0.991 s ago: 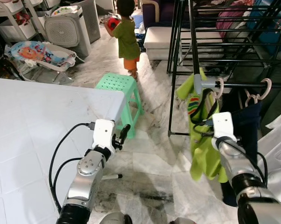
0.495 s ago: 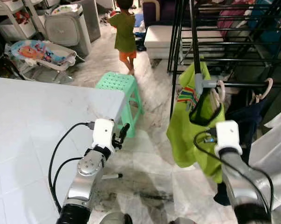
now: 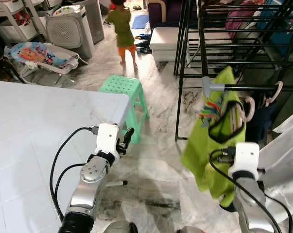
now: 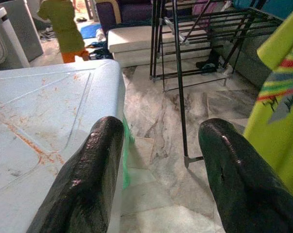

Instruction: Hang hanger

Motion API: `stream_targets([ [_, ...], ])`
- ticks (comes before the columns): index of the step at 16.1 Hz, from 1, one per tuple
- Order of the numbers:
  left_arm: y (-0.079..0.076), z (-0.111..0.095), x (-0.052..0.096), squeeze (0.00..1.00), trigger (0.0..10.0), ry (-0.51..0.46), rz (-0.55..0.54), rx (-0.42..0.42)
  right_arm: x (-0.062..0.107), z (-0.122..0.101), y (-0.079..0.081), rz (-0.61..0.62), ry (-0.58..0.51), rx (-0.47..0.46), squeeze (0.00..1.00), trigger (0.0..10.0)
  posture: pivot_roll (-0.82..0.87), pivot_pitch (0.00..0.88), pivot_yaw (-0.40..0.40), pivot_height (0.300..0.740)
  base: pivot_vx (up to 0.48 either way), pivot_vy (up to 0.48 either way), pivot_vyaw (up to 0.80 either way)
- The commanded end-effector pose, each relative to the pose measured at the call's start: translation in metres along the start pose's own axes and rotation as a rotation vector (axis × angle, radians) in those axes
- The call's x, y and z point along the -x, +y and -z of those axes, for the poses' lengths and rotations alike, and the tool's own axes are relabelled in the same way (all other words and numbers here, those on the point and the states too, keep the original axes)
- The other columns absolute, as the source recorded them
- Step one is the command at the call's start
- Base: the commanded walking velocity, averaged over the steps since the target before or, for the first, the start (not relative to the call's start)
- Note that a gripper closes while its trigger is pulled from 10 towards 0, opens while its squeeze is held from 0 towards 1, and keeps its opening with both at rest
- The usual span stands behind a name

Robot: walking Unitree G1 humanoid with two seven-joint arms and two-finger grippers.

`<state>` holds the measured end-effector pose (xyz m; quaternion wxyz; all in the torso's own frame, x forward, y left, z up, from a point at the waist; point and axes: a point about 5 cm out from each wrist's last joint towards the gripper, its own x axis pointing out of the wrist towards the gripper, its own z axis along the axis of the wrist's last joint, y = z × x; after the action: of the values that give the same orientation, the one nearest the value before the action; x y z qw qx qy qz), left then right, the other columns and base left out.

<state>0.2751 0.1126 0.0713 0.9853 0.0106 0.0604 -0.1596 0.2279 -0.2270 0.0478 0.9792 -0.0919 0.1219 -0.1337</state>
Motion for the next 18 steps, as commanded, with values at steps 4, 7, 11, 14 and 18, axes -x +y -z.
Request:
stream_targets([
  [4, 0.003, 0.004, 0.001, 0.00, 10.0, 0.013, -0.010, -0.013, 0.002, -0.008, -0.001, 0.005, -0.010, -0.029, 0.00, 10.0, -0.08, 0.000, 0.082, 0.740, -0.144, 0.000, 0.00],
  [7, 0.003, 0.004, 0.001, 0.00, 10.0, 0.015, -0.008, -0.015, -0.001, -0.013, -0.002, 0.004, -0.027, -0.016, 0.00, 10.0, -0.08, 0.000, 0.085, 0.740, -0.330, 0.000, 0.00],
  [11, 0.004, 0.003, 0.001, 0.00, 10.0, 0.014, -0.009, -0.017, -0.004, -0.019, -0.007, 0.001, -0.051, 0.008, 0.00, 10.0, -0.08, 0.000, 0.089, 0.740, -0.355, 0.000, 0.00],
  [14, 0.004, 0.004, 0.001, 0.00, 10.0, 0.015, -0.007, -0.018, -0.004, -0.021, -0.012, 0.003, -0.061, 0.040, 0.00, 10.0, -0.08, 0.000, 0.089, 0.740, -0.346, 0.000, 0.00],
  [18, 0.002, 0.005, 0.002, 0.00, 10.0, 0.013, 0.003, -0.017, -0.003, -0.022, -0.014, -0.008, -0.064, 0.053, 0.00, 10.0, -0.08, 0.000, 0.089, 0.740, -0.292, 0.000, 0.00],
])
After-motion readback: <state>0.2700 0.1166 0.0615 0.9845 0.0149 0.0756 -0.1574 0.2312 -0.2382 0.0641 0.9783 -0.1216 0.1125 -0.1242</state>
